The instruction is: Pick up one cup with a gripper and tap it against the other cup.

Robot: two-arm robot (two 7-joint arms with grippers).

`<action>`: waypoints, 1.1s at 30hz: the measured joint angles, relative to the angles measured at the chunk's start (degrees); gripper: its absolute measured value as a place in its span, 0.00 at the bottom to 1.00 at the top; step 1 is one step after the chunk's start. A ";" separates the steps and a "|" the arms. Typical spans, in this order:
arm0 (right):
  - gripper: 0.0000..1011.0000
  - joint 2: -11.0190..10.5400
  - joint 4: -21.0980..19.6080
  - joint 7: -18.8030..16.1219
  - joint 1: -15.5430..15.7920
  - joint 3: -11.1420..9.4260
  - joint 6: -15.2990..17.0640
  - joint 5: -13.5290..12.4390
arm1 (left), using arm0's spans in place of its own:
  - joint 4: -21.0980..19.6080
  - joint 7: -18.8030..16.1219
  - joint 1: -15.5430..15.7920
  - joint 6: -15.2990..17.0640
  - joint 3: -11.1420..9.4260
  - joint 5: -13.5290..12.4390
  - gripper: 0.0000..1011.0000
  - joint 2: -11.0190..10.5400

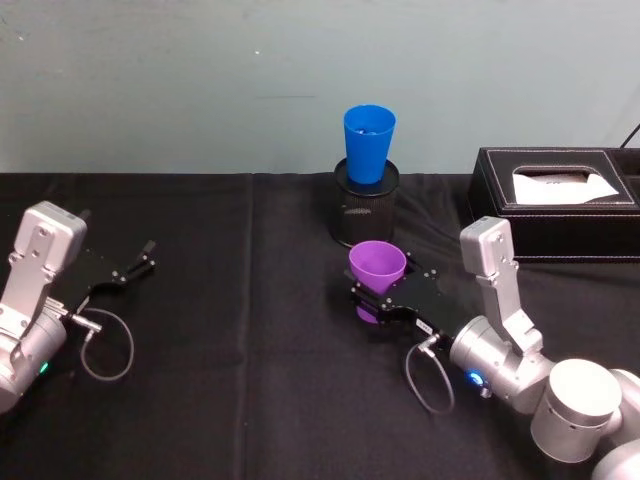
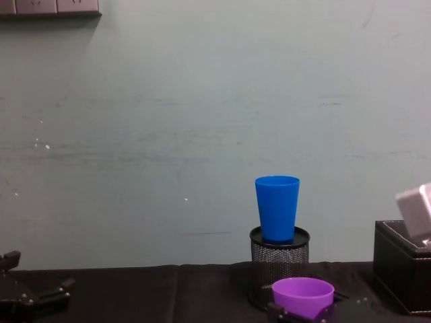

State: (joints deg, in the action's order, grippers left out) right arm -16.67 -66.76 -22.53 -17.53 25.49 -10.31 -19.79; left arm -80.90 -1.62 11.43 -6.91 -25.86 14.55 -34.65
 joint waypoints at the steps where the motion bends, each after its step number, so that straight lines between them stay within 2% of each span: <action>1: 0.74 -0.14 -0.50 0.00 0.20 -0.15 0.24 0.05 | 0.00 0.00 0.00 0.00 0.00 0.00 0.99 0.00; 5: 0.73 -1.33 -4.62 0.08 1.62 -1.32 1.59 0.20 | 0.00 0.00 0.00 0.00 0.00 0.00 0.99 0.00; 8: 0.72 -2.85 -10.15 0.32 3.42 -3.22 3.19 -0.45 | 0.00 0.00 0.00 0.00 0.00 0.00 0.99 0.00; 14: 0.72 -4.23 -15.84 -0.03 5.17 -5.63 5.73 -2.04 | 0.00 0.00 0.00 0.00 0.00 0.00 0.99 0.00; 20: 0.72 -4.47 -17.14 -0.97 5.87 -6.46 8.05 -3.34 | 0.00 0.00 0.00 0.00 0.00 0.00 0.99 0.00; 33: 0.72 -4.47 -17.14 -0.94 5.81 -6.41 7.89 -3.29 | 0.00 0.00 0.00 0.00 0.00 0.00 0.99 0.00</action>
State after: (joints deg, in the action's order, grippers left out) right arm -21.14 -83.90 -23.47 -11.72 19.08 -2.42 -23.08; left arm -80.90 -1.62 11.43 -6.91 -25.86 14.54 -34.64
